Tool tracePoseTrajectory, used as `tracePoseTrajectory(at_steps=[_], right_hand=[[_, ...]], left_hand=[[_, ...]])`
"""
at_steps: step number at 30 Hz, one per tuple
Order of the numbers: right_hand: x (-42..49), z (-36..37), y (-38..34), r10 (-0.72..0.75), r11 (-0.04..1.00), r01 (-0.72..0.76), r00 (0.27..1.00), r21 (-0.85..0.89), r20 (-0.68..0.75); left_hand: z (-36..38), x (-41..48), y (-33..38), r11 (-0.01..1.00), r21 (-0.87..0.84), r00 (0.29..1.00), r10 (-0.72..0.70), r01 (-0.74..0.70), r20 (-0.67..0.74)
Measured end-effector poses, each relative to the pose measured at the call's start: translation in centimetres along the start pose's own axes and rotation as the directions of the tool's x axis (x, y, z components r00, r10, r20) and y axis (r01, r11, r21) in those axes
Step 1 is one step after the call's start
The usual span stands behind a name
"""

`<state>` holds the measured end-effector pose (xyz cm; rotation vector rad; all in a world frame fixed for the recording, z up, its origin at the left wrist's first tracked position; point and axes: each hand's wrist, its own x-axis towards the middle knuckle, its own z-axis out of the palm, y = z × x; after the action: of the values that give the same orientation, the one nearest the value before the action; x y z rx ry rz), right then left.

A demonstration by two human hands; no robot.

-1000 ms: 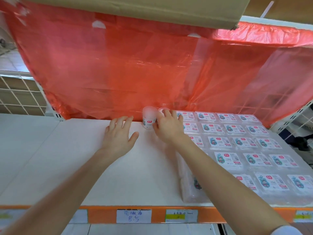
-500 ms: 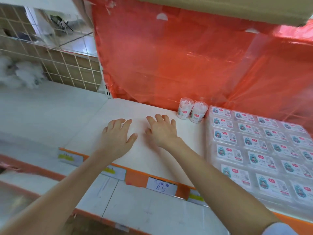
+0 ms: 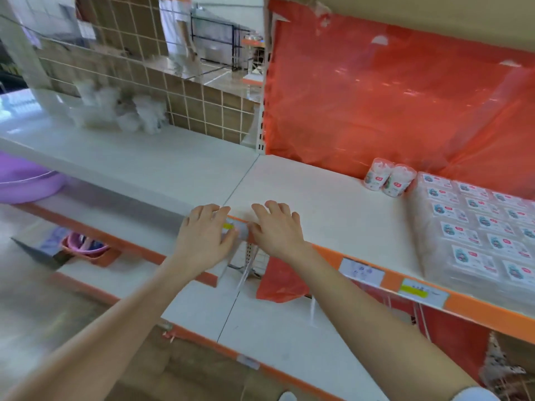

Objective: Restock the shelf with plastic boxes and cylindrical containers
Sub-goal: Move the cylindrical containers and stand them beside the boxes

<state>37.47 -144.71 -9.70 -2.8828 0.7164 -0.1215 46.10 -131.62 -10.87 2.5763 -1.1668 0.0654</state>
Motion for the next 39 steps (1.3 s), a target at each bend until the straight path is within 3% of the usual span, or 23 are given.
tracePoseTrajectory(at_steps=[16, 28, 39], right_hand=[[0.8, 4.6, -14.0, -0.218, 0.974, 0.215, 0.976, 0.071, 0.025], [13.4, 3.8, -17.1, -0.321, 0.945, 0.322, 0.947, 0.066, -0.020], [22.1, 4.3, -18.0, -0.317, 0.946, 0.317, 0.948, 0.075, -0.009]], left_hand=[[-3.3, -7.1, -12.9, 0.979, 0.001, 0.978, -0.206, 0.206, 0.007], [-4.9, 2.7, -18.8, 0.968, 0.035, 0.964, -0.245, 0.250, -0.101], [-4.8, 10.1, -22.2, 0.962, 0.008, 0.955, -0.271, 0.274, -0.117]])
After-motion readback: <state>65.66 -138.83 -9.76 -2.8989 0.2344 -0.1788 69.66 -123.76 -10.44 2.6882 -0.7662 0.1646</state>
